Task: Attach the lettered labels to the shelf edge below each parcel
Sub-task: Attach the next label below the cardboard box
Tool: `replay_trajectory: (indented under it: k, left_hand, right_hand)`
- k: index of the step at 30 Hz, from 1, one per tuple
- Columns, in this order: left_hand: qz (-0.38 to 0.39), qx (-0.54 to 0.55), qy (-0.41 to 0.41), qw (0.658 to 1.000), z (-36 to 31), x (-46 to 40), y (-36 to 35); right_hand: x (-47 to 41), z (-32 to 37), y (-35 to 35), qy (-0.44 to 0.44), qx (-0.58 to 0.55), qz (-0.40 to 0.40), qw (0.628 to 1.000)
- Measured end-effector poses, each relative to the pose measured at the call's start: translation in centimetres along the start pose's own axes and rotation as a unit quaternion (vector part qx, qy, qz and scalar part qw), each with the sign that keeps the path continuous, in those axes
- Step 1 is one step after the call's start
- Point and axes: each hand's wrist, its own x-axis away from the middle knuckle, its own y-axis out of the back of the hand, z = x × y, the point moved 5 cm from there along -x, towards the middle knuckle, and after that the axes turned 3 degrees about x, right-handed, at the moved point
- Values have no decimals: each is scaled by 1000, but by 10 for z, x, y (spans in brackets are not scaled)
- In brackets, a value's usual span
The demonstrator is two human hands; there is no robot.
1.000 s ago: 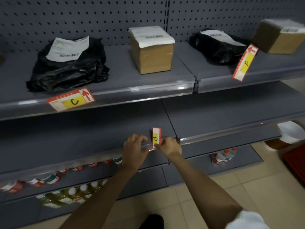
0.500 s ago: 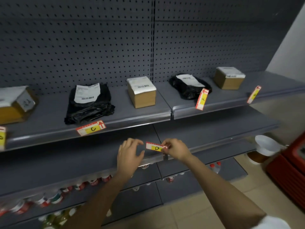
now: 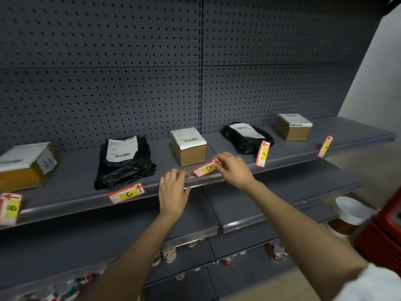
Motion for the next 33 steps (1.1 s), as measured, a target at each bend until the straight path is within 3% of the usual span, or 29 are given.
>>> replay_trajectory:
  k: [18,24,33]
  left_hand:
    - [-12,-3,-5,1000,-3,-3,-14]
    - [-21,13,-16,1000,-2,6,-14]
    - [-80,151,-81,982,-76,-63,24]
  right_hand:
    - [-25,3,-5,87,6,14,996]
    - [-21,-1,-28,91,70,85,990]
    - [-12,-37,16,54,58,-24,997]
